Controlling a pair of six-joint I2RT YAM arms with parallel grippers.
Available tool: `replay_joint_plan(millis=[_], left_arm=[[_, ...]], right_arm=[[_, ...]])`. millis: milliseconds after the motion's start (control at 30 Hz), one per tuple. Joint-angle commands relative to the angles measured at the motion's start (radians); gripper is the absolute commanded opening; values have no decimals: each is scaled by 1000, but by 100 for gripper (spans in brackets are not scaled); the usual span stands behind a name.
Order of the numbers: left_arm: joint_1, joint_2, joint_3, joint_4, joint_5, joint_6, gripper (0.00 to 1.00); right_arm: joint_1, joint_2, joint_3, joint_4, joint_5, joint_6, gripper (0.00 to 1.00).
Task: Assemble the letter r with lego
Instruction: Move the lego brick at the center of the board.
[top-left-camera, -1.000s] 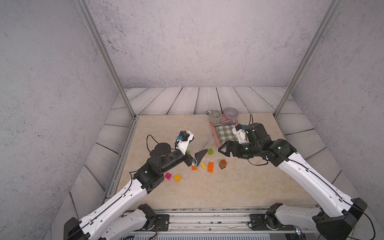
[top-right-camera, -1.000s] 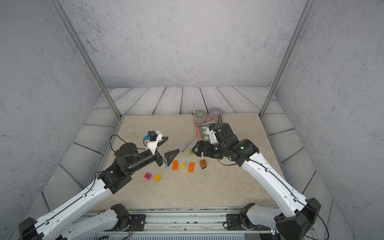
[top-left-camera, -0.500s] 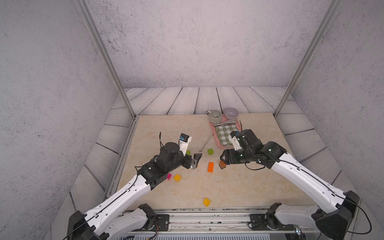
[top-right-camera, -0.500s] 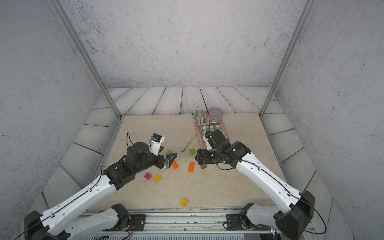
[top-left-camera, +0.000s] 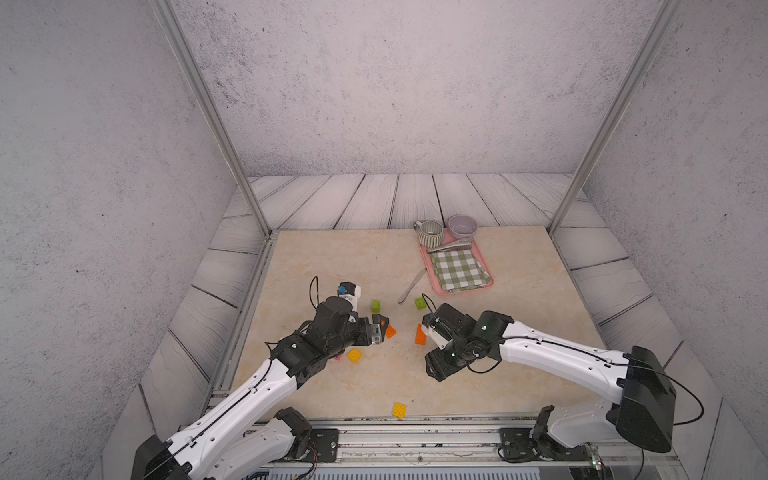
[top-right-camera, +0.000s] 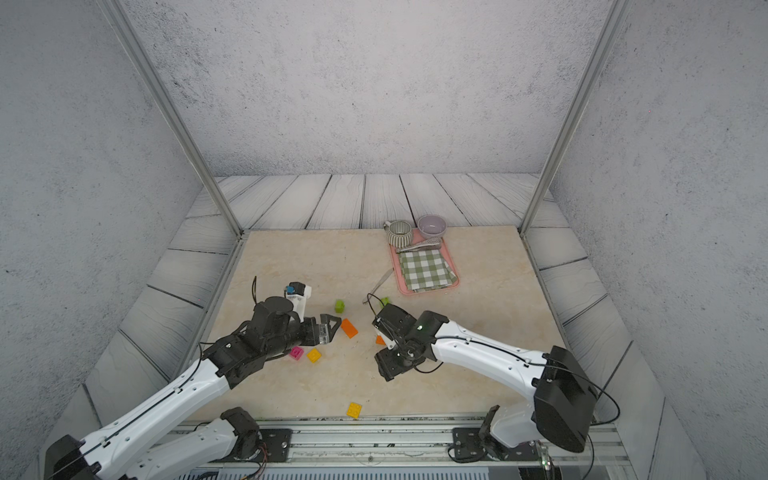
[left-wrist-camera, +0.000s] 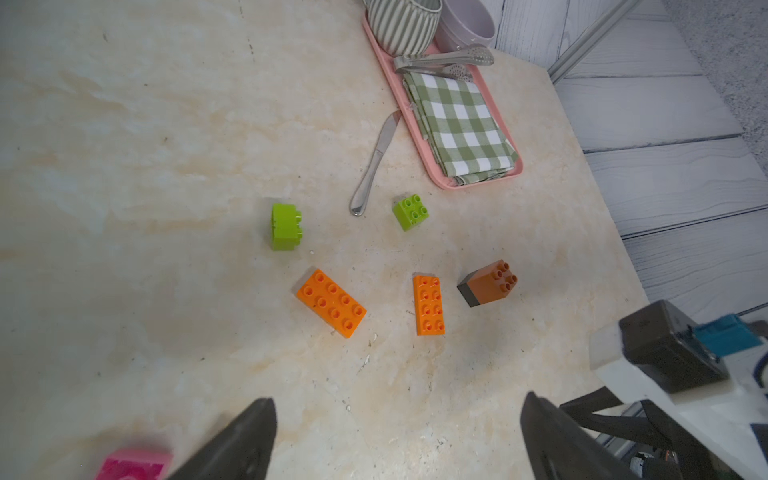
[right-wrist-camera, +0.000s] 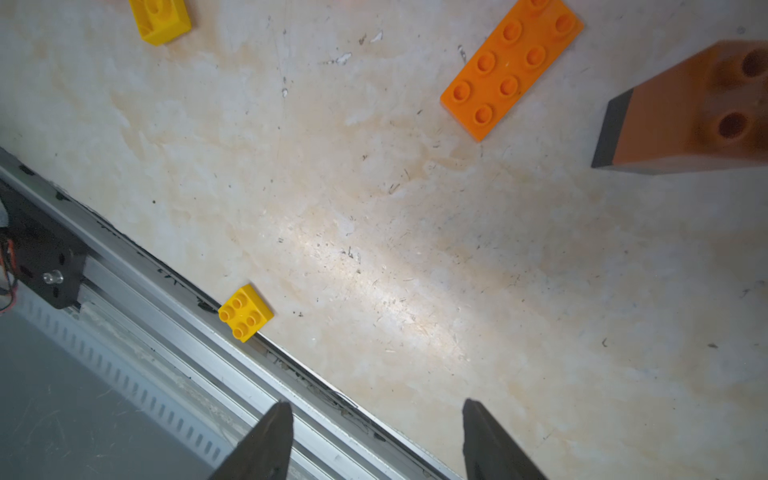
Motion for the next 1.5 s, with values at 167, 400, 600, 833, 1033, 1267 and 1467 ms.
replay_joint_plan(millis=[167,400,600,833,1033,1267,1467], left_arm=[[216,-9,-26,-33,164,-120,90],[360,-37,3,-95,248,-98,88],[587,-55,-9,-85,419,-119,86],[666,-55,1,-99,469,-105,85],[684,-53,-7,-89,490,-111,85],[689,-56,-10,-94,490,-102,85],[691,-55,-10,-105,489,-94,85]], right_arm=[[187,147,79,88,47,55,63],[284,316,149,68,63,-203,66],[310,403,207,57,47,-219,70],[345,489,253,27,71,-224,66],[348,508,258,22,71,-225,61],[349,529,260,27,83,-210,53],[348,543,259,29,88,-196,46]])
